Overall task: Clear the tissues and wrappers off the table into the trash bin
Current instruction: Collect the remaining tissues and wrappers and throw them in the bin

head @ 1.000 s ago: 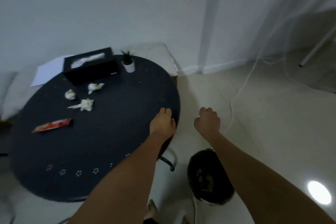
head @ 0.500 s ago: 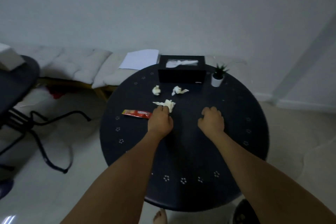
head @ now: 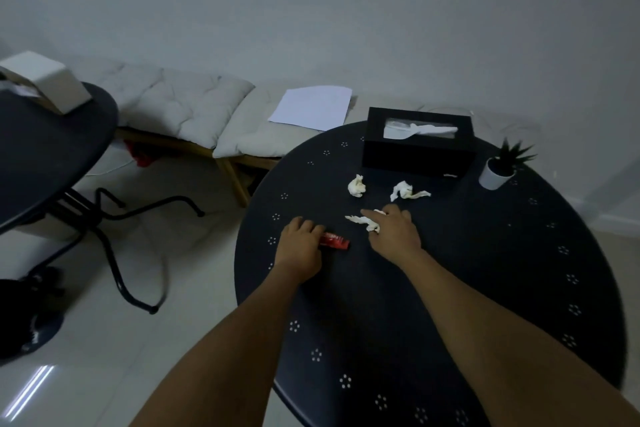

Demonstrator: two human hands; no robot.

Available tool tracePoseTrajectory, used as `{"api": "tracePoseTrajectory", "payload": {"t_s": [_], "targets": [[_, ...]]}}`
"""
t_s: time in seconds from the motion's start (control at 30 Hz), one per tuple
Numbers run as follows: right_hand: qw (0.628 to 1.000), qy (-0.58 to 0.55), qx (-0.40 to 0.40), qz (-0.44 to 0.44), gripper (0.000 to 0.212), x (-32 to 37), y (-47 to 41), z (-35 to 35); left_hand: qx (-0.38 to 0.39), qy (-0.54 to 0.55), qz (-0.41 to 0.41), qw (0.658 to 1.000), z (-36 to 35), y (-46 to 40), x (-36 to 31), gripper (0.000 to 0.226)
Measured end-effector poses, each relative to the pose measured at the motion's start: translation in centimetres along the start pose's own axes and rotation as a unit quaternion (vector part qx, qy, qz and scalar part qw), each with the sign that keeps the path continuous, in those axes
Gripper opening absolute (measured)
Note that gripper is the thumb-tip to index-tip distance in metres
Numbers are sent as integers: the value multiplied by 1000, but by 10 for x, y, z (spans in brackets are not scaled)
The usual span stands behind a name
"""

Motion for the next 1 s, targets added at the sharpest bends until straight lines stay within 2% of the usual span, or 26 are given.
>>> {"api": "tracePoseTrajectory", "payload": {"t_s": [0.2,0.5,0.67,0.87,1.0], "targets": [[999,5,-17,-27,30,1,-9,-5,-40,5,-14,999,2,-3,4,43],[992,-45,-78,-93,24,-30,32,6,-28,-16,-6,999,5,14,-28,44],[982,-73,-109,-137,23,-84,92,22,-32,-31,-47,998,0,29,-94,43],[961,-90,-146,-215,28,-193,212,27,-46,-34,-151,987,-30,56,-223,39],[933,-123,-169,-293,29,-265,306,15,-31,-41,-235,971,-66,88,-323,37]]}}
Point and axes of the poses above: each hand's wrist, its own y-axis away from the middle knuckle, its own z-axis out of the back of the hand, x = y × z, the point moved 4 cm from there along -y, towards the middle knuckle, and after that the axes turned 9 degrees about x, right-handed, at the moved point
